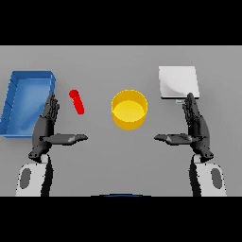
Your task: Pick up the red beaker and tilt it to pour out 1 green nut into yellow bowl. Pick up the yellow bowl and place it on the metallic measuring scale.
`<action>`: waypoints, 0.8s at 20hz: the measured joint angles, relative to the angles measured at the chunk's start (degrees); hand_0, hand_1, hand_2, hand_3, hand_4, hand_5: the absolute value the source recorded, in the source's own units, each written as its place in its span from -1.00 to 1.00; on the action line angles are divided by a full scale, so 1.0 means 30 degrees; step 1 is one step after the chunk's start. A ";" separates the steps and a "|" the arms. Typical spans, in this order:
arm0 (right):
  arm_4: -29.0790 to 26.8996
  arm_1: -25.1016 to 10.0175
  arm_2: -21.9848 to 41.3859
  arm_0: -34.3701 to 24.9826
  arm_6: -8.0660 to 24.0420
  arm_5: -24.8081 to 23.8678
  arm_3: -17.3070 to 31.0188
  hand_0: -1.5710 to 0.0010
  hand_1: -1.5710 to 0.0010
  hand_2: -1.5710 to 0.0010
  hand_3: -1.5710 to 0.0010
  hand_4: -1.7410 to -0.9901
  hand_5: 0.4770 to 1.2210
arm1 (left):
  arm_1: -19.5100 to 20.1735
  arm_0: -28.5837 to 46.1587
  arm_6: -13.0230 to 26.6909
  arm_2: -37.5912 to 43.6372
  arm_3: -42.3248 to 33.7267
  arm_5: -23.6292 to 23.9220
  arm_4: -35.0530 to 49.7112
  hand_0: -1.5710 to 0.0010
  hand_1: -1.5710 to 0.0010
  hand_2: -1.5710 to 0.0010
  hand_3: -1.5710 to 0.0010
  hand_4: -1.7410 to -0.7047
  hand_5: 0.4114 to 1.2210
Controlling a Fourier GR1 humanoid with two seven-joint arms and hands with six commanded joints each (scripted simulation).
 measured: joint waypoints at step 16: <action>0.5013 -0.1171 0.2157 0.1540 -0.1170 -0.1555 -0.2029 1.00 1.00 1.00 1.00 0.41 -0.65 | 0.2023 0.2813 0.0614 -0.1560 -0.3027 -0.1122 -0.1815 1.00 1.00 1.00 1.00 0.11 -0.52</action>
